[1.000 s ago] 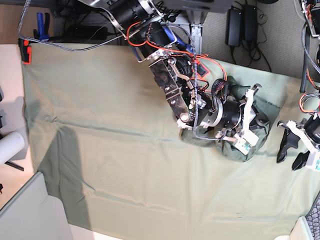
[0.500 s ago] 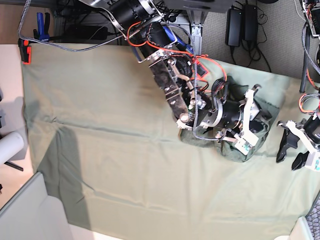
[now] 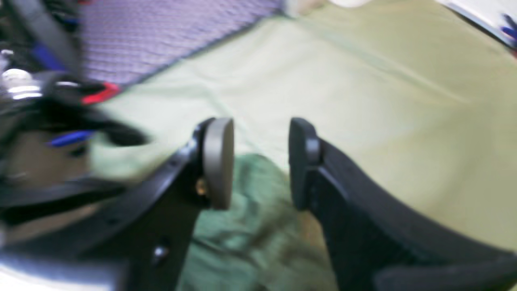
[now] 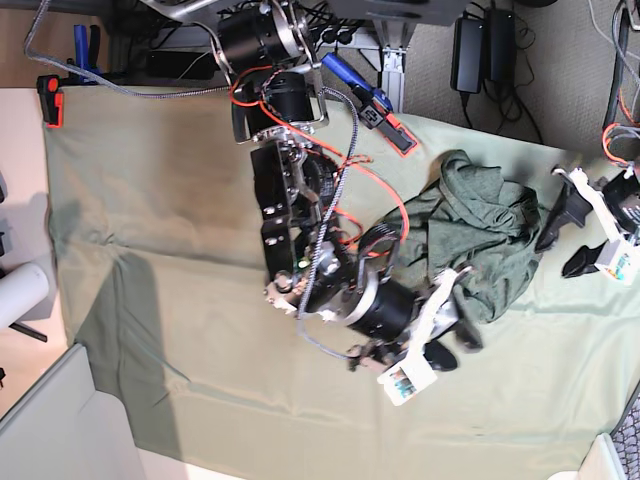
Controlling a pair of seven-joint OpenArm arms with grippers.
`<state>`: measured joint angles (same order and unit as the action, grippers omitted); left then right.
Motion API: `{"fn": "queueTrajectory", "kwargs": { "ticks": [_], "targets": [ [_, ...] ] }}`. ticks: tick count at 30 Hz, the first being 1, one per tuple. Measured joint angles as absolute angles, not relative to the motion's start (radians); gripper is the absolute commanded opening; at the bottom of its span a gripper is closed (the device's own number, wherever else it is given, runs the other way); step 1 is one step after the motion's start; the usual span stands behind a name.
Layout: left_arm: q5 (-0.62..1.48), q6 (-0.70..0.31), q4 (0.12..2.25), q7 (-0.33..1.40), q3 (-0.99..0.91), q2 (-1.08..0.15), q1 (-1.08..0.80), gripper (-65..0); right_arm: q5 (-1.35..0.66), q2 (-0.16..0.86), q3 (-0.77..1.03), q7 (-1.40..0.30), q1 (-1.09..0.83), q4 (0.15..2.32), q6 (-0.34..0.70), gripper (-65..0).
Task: Fold the T-shirt properly
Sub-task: 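Lift the bundle edge with the right gripper and fold it over, then hold the bundle with the right gripper while the left gripper releases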
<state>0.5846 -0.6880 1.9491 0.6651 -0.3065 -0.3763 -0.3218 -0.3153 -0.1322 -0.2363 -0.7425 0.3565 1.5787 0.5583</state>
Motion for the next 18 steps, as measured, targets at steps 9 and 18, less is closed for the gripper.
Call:
{"fn": "queueTrajectory", "kwargs": {
  "ticks": [9, 18],
  "targets": [
    [0.592, -0.69, 2.009, 0.665, -0.196, -0.367, -0.359, -27.7, -0.301, -0.012, -0.048, -0.672, 0.366, 1.451, 0.558, -41.8],
    [0.557, -0.69, 2.009, 0.675, -0.076, -0.348, -0.357, -27.7, -0.308, 0.003, -0.056, -0.572, 0.365, 1.282, 0.558, -42.6]
  ]
}}
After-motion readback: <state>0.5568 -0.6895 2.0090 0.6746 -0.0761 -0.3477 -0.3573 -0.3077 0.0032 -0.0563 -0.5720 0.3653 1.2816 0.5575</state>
